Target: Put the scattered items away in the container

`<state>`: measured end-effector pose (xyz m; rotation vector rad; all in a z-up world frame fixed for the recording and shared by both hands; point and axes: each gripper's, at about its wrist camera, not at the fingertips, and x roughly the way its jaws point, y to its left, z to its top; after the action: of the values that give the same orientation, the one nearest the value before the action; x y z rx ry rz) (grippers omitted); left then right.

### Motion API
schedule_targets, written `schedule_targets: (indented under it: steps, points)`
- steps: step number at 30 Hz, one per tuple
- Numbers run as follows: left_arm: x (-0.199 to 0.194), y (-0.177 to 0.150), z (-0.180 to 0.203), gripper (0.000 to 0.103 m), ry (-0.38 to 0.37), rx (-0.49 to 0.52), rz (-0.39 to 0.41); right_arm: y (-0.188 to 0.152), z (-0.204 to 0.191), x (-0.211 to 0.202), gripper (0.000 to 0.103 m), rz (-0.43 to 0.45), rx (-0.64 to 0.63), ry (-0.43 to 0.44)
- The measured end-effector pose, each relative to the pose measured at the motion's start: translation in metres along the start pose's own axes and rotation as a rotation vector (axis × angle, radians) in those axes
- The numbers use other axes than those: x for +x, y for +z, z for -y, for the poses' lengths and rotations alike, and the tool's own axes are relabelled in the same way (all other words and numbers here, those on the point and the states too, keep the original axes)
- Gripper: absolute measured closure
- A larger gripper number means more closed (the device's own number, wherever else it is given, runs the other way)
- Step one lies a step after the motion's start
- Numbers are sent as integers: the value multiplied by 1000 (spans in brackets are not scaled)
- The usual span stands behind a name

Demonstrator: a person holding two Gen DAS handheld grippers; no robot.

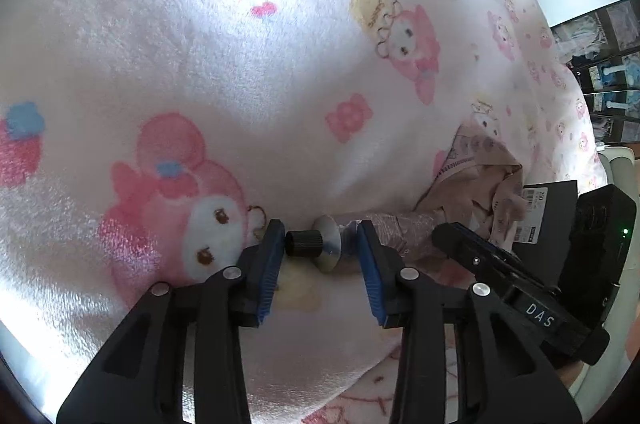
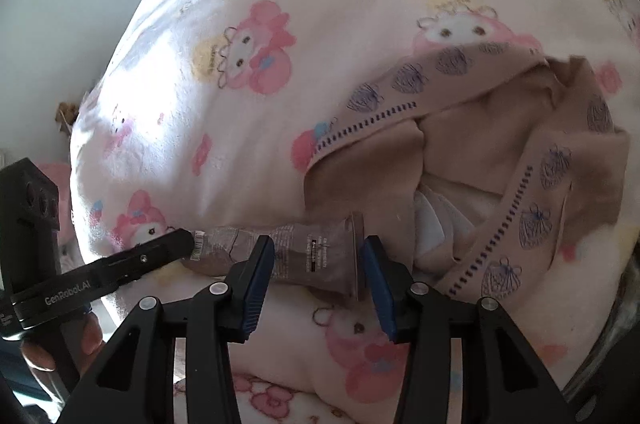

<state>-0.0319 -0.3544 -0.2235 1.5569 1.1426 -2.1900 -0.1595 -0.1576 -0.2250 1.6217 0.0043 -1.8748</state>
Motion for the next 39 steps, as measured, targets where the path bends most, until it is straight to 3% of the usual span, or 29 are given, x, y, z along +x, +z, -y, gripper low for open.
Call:
schedule_targets:
  steps: [6, 11, 13, 15, 16, 18, 20, 21, 23, 26, 29, 35, 39]
  points:
    - [-18, -11, 23, 66, -66, 44, 42, -10, 1, -48, 64, 86, -9, -4]
    - [-32, -25, 68, 65, -141, 158, 50, -37, 11, -126, 64, 232, -4, -34]
    - [-31, -33, 89, 72, -201, 202, 32, -33, 9, -139, 70, 278, 7, -37]
    - [-22, -44, 117, 75, -336, 237, -35, -48, 16, -158, 78, 286, 28, 71]
    - [-17, -49, 132, 75, -347, 266, -44, -52, 12, -163, 78, 289, 56, 153]
    - [-6, -59, 163, 75, -239, 347, -5, -63, 13, -175, 78, 317, 36, 115]
    - [8, -60, 177, 75, -209, 360, -10, -73, 22, -182, 78, 344, 23, -12]
    - [11, -60, 180, 75, -209, 354, -11, -77, 33, -185, 78, 342, 55, -26]
    - [11, -61, 183, 75, -188, 352, 6, -84, 48, -190, 78, 350, 96, -4]
    - [7, -64, 177, 75, -160, 348, 18, -96, 55, -192, 78, 347, 91, -51]
    - [9, -67, 170, 75, -76, 338, 15, -108, 61, -193, 78, 318, 103, -26]
    - [32, -60, 127, 73, 12, 271, -83, -109, 51, -151, 78, 227, 90, 3]
    - [29, -61, 113, 71, -2, 243, -99, -103, 36, -119, 78, 130, 55, 12]
